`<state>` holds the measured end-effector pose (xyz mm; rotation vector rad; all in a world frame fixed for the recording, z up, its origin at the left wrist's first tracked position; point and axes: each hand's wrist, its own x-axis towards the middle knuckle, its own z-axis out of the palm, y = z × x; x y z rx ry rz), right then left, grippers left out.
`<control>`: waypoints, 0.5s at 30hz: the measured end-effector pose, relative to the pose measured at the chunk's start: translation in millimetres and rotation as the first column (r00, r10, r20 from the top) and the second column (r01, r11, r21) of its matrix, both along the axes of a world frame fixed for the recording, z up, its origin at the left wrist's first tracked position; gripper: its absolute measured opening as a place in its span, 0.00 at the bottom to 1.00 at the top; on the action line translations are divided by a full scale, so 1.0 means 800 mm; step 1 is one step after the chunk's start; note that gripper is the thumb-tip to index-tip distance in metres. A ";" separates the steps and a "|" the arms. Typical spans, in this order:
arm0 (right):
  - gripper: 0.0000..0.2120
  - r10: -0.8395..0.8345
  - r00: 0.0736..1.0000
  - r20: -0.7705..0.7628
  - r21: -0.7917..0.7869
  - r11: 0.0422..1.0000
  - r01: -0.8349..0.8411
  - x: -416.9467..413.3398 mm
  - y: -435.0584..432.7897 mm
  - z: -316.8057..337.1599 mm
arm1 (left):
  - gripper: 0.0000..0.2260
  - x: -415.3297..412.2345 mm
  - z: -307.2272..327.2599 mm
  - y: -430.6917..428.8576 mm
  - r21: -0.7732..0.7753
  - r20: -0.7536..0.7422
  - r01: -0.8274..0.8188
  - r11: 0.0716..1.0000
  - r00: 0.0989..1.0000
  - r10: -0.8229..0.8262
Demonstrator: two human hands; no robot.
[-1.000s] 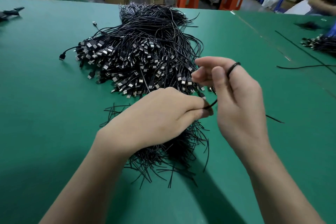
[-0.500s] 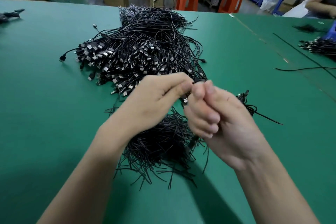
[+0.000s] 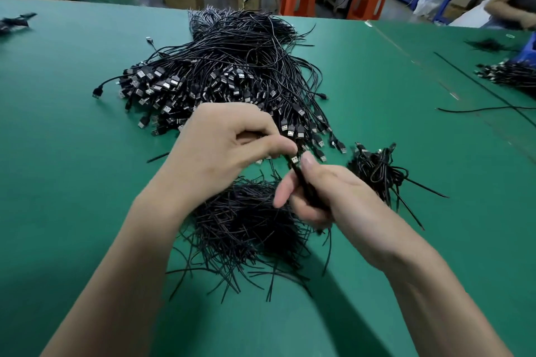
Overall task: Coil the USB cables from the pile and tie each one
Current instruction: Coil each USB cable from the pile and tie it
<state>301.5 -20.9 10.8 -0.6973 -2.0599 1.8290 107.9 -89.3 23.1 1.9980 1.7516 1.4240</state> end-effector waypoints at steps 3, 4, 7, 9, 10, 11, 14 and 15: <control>0.16 0.123 0.950 -0.287 -0.336 0.916 -0.220 -0.002 -0.008 0.004 | 0.14 0.007 -0.011 0.008 -0.026 0.111 0.024 0.999 0.994 -0.021; 0.14 0.105 0.923 -0.370 -0.368 0.896 -0.250 -0.004 -0.009 0.006 | 0.14 0.012 -0.016 0.011 -0.045 0.112 0.039 0.998 0.993 -0.034; 0.13 -0.086 0.848 -0.523 -0.388 0.910 -0.148 -0.009 -0.003 0.015 | 0.10 0.028 -0.025 0.018 -0.121 0.140 0.115 0.986 0.985 -0.097; 0.14 -0.250 0.792 -0.556 -0.394 0.919 0.014 -0.011 0.006 0.019 | 0.12 0.039 -0.025 0.018 -0.186 0.072 0.147 0.971 0.988 -0.136; 0.15 -0.305 0.771 -0.559 -0.363 0.926 0.103 -0.012 0.010 0.020 | 0.12 0.044 -0.025 0.019 -0.225 0.015 0.154 0.962 0.988 -0.155; 0.15 -0.341 0.760 -0.553 -0.298 0.933 0.202 -0.011 0.013 0.019 | 0.11 0.049 -0.025 0.021 -0.258 -0.035 0.149 0.955 0.986 -0.164; 0.15 -0.380 0.796 -0.472 0.149 0.855 0.496 -0.008 0.016 0.014 | 0.08 0.052 -0.022 0.020 -0.263 -0.134 0.093 0.960 0.982 -0.132; 0.14 -0.388 0.813 -0.433 0.326 0.774 0.543 -0.007 0.015 0.012 | 0.09 0.051 -0.020 0.019 -0.261 -0.173 0.057 0.964 0.979 -0.104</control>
